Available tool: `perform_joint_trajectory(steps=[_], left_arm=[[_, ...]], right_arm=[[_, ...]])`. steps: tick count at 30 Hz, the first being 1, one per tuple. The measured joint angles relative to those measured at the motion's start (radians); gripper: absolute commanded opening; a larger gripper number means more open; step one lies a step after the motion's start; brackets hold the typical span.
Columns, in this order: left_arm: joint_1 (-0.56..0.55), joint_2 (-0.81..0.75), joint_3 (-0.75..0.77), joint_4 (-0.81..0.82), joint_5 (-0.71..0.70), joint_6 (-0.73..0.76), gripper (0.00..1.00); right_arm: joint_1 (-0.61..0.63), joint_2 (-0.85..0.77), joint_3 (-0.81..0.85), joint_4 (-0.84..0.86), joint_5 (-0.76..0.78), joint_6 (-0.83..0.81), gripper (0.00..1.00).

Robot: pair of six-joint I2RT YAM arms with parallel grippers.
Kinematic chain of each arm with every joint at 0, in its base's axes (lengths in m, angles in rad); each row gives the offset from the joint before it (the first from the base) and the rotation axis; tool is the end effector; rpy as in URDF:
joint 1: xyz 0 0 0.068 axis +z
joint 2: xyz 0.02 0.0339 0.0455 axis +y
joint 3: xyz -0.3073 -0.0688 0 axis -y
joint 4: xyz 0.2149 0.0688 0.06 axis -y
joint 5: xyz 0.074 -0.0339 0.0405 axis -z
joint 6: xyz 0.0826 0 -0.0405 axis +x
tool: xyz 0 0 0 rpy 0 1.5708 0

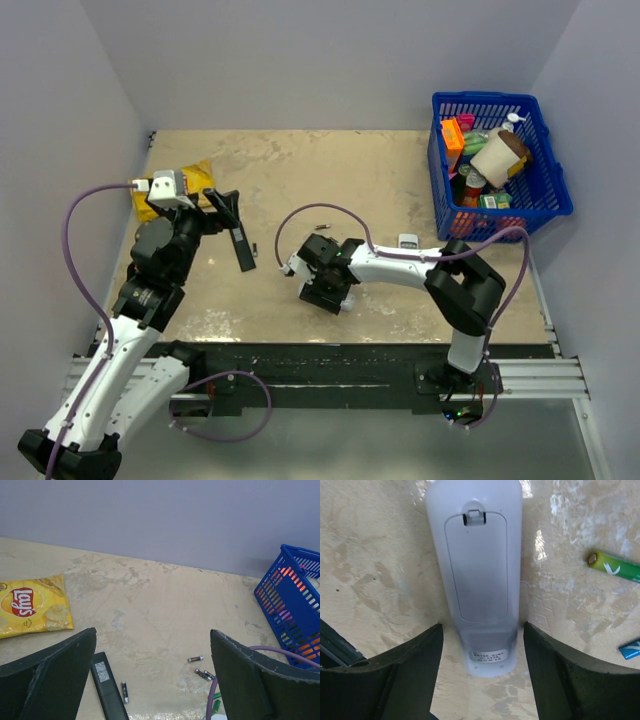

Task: Load the batteries into the remote control
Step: Place the remote control at the center of the board, then pick up the remote control from the center of the board, then adjust the remote control.

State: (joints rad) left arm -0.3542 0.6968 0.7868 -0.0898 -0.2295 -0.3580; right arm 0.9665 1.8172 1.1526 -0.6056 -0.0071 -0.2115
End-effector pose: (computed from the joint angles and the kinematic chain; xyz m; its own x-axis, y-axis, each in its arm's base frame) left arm 0.1448 -0.0335 0.3898 -0.0434 -0.3477 -0.9366 0.1166 0.9293 -0.3504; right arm 0.1970 0.2863 0.1766 -0.3576 -0.8874 -0.2909 -0.9196 0.3888 -0.0555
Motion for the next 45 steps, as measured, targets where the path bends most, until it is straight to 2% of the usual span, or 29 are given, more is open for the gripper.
perform_joint_trajectory(steps=[6, 9, 12, 15, 21, 27, 35, 40, 45], left_arm=[[0.000, -0.021, 0.000, -0.008, -0.015, 0.011, 1.00], [0.000, -0.030, 0.000, -0.009, -0.020, 0.011, 1.00], [0.000, -0.032, 0.000, -0.010, -0.021, 0.011, 1.00], [0.000, -0.032, 0.000, -0.010, -0.021, 0.010, 1.00], [0.000, -0.029, 0.000, -0.010, -0.011, 0.004, 1.00], [0.000, -0.018, -0.012, 0.006, 0.033, -0.025, 1.00], [-0.001, -0.001, -0.041, 0.083, 0.136, -0.058, 1.00], [-0.001, 0.036, -0.051, 0.180, 0.247, -0.103, 1.00], [-0.001, 0.110, -0.081, 0.311, 0.401, -0.188, 0.99]], right_arm=[[0.024, 0.042, 0.053, -0.007, 0.014, 0.009, 0.66], [0.028, 0.058, 0.074, -0.009, 0.015, 0.010, 0.57], [0.030, 0.065, 0.083, -0.008, 0.017, 0.010, 0.41], [0.030, 0.065, 0.086, -0.011, 0.015, 0.013, 0.16], [0.030, 0.047, 0.071, 0.008, 0.016, 0.017, 0.01], [0.025, -0.060, 0.053, 0.065, 0.015, 0.045, 0.00], [-0.058, -0.322, 0.047, 0.223, 0.009, 0.137, 0.00], [-0.121, -0.488, -0.010, 0.406, 0.017, 0.235, 0.00], [-0.124, -0.548, -0.055, 0.544, 0.019, 0.305, 0.00]])
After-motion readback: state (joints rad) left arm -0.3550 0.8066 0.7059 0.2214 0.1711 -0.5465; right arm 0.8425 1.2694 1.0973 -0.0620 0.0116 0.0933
